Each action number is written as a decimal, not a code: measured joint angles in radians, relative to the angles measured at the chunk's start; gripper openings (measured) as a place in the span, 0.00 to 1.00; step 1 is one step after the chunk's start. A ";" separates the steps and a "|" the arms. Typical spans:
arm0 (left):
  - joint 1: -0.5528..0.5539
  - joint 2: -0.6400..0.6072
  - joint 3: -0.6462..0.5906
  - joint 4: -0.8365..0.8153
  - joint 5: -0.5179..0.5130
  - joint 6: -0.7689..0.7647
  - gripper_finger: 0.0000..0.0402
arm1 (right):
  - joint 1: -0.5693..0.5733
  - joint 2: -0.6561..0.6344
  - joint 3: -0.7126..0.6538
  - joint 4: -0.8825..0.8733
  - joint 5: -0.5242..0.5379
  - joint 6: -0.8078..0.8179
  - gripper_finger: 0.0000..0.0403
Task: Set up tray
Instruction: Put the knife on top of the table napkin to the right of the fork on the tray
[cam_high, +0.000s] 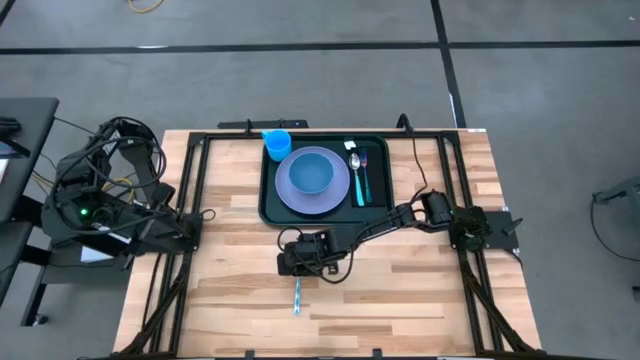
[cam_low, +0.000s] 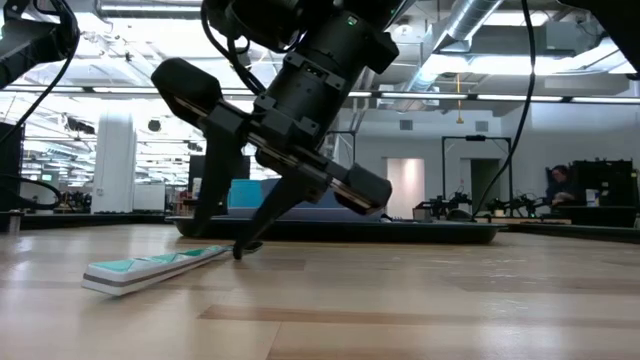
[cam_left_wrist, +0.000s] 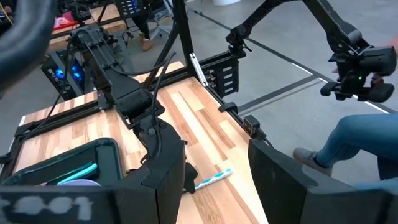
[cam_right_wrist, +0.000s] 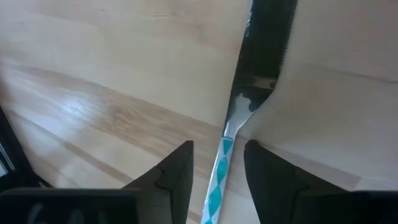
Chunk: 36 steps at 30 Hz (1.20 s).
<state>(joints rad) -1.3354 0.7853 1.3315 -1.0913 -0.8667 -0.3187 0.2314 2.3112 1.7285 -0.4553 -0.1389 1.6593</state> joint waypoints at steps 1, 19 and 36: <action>0.000 0.000 0.000 -0.001 0.004 0.000 0.42 | 0.000 0.000 0.001 -0.007 0.003 -0.013 0.34; 0.000 0.000 0.000 -0.138 -0.157 -0.214 0.42 | -0.024 -0.006 0.202 -0.639 -0.044 -0.504 0.27; 0.231 0.110 -0.126 -0.299 -0.436 -0.847 0.42 | -0.057 -0.370 0.342 -1.100 0.814 -0.929 0.27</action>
<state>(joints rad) -1.1039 0.8952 1.2055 -1.3902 -1.3022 -1.1662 0.1741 1.9411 2.0710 -1.5553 0.6750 0.7307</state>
